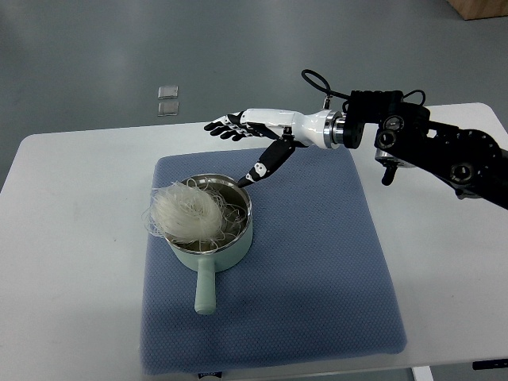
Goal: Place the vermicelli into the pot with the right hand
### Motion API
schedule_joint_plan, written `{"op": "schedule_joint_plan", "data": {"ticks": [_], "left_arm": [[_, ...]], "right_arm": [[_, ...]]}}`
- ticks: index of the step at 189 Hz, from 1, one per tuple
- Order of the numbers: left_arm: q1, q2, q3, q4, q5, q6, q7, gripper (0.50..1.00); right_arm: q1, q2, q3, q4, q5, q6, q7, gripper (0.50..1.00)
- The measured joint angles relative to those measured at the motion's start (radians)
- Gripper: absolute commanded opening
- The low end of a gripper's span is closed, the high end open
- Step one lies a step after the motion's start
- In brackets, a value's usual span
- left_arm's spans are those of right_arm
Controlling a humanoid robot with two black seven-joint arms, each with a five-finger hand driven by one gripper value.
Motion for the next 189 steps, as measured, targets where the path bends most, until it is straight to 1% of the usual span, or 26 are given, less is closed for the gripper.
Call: {"op": "schedule_joint_plan", "data": {"ticks": [21, 37, 57, 67, 92, 115, 137, 167, 189], "left_arm": [[0.000, 0.000, 0.000, 0.000, 0.000, 0.000, 0.000, 1.000], [0.000, 0.000, 0.000, 0.000, 0.000, 0.000, 0.000, 1.000], [0.000, 0.000, 0.000, 0.000, 0.000, 0.000, 0.000, 1.000], [0.000, 0.000, 0.000, 0.000, 0.000, 0.000, 0.000, 1.000], [0.000, 0.000, 0.000, 0.000, 0.000, 0.000, 0.000, 1.000], [0.000, 0.000, 0.000, 0.000, 0.000, 0.000, 0.000, 1.000], [0.000, 0.000, 0.000, 0.000, 0.000, 0.000, 0.000, 1.000], [0.000, 0.000, 0.000, 0.000, 0.000, 0.000, 0.000, 1.000], [0.000, 0.000, 0.000, 0.000, 0.000, 0.000, 0.000, 1.000]], "right_arm": [[-0.003, -0.038, 0.008, -0.003, 0.107, 0.041, -0.043, 0.919], [-0.011, -0.057, 0.008, -0.006, 0.184, 0.044, -0.050, 0.919], [-0.055, -0.082, 0.008, -0.025, 0.330, 0.039, -0.052, 0.919], [-0.078, -0.087, 0.008, -0.045, 0.412, 0.036, -0.052, 0.919], [-0.132, -0.079, 0.005, -0.137, 0.674, 0.027, -0.052, 0.919], [-0.168, -0.066, -0.001, -0.212, 0.895, -0.002, -0.052, 0.919], [-0.188, -0.056, -0.004, -0.262, 1.046, -0.054, -0.052, 0.919], [-0.206, -0.027, 0.000, -0.281, 1.106, -0.114, -0.050, 0.924], [-0.215, -0.018, 0.008, -0.282, 1.112, -0.125, -0.042, 0.926]]}}
